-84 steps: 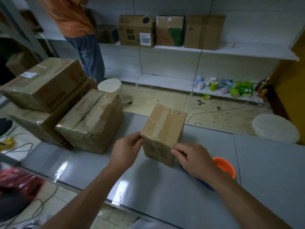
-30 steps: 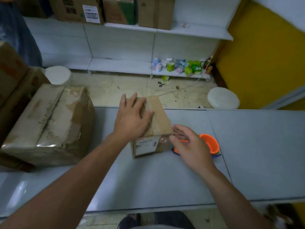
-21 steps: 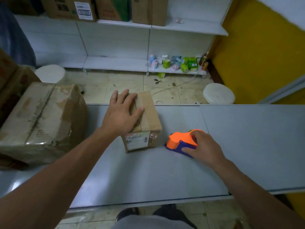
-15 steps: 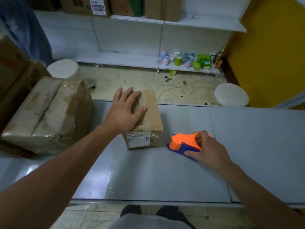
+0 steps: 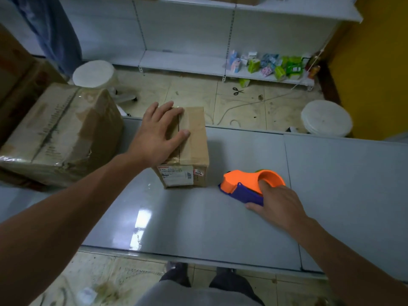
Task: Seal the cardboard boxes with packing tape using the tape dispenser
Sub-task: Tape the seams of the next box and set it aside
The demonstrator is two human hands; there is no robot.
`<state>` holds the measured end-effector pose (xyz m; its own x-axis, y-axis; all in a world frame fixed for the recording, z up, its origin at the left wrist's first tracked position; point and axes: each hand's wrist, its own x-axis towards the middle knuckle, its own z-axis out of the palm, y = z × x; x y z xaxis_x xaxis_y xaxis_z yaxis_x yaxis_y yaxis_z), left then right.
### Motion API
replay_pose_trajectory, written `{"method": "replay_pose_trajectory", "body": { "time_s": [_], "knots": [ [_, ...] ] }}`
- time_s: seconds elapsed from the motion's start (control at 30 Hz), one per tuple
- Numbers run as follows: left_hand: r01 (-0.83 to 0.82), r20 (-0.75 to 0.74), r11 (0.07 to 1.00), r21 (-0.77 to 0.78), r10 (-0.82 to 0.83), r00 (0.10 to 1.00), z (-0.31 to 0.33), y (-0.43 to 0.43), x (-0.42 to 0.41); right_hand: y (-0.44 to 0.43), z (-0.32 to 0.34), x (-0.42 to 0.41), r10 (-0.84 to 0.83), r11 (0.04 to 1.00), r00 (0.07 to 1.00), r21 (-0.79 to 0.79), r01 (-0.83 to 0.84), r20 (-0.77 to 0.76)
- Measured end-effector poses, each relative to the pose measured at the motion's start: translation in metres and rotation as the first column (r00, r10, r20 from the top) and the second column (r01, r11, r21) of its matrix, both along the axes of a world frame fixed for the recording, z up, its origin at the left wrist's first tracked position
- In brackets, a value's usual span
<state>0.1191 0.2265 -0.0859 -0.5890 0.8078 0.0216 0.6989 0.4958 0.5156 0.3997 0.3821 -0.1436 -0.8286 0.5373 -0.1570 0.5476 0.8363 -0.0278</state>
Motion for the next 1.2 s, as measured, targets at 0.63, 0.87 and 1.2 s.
{"method": "replay_pose_trajectory", "body": {
  "time_s": [0.63, 0.87, 1.2],
  "knots": [
    [-0.004, 0.021, 1.0, -0.005, 0.004, 1.0, -0.002, -0.002, -0.003, -0.043, 0.04, 0.015, -0.862, -0.502, 0.37, -0.689, -0.523, 0.347],
    [0.033, -0.214, 0.98, -0.195, -0.076, 0.974, 0.018, 0.006, 0.003, -0.069, 0.043, -0.002, -0.834, -0.549, 0.411, -0.629, -0.55, 0.367],
    [0.03, 0.582, 0.999, -0.032, -0.005, 0.813, 0.067, 0.022, 0.112, -0.073, 0.04, 0.007, -0.838, -0.543, 0.401, -0.644, -0.539, 0.37]
  ]
}}
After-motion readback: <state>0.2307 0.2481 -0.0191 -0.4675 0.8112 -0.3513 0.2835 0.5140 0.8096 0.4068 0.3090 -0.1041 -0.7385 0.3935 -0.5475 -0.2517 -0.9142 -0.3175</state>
